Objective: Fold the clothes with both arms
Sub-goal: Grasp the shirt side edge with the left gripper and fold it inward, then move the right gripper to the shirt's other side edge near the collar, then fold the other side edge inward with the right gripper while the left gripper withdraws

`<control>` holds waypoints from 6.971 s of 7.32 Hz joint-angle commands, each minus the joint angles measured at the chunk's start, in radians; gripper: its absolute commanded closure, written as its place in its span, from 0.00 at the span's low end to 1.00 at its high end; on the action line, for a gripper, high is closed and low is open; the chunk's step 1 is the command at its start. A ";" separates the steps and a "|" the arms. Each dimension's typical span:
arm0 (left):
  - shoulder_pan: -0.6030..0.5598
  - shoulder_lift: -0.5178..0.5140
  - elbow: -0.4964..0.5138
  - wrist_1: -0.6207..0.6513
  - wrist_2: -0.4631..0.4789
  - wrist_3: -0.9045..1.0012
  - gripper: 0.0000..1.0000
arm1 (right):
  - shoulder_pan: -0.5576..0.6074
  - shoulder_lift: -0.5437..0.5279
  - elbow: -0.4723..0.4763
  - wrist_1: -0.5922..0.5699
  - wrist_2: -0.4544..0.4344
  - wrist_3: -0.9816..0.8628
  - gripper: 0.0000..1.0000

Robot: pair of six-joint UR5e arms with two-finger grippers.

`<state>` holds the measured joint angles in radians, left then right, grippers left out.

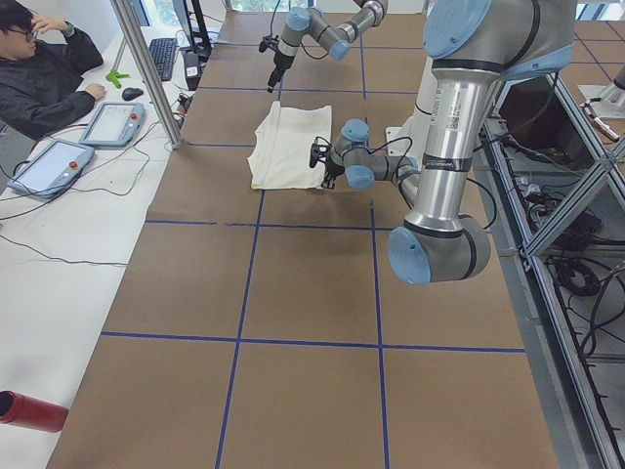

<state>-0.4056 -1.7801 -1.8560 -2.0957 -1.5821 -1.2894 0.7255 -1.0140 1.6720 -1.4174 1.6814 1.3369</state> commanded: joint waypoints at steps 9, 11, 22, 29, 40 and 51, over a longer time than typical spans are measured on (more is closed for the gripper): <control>-0.479 -0.598 0.955 -0.227 -0.009 0.513 1.00 | -0.002 0.002 0.052 0.012 0.001 0.010 0.00; -0.483 -0.618 0.972 -0.237 -0.012 0.515 1.00 | -0.017 0.002 0.058 0.014 0.000 0.016 0.00; -0.533 -0.441 0.733 -0.299 -0.225 0.579 0.00 | -0.213 0.402 -0.480 0.034 -0.138 0.288 0.28; -0.532 -0.420 0.733 -0.340 -0.225 0.576 0.00 | -0.244 0.391 -0.489 0.074 -0.164 0.289 0.49; -0.513 -0.420 0.722 -0.343 -0.225 0.568 0.00 | -0.282 -0.069 0.033 0.069 -0.163 0.231 1.00; -0.369 0.059 0.056 -0.308 -0.348 0.204 0.00 | -0.478 -0.250 0.250 0.072 -0.350 -0.040 0.00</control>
<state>-0.8156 -1.8065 -1.6857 -2.4050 -1.9274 -1.0202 0.3140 -1.2525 1.9198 -1.3452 1.4357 1.3706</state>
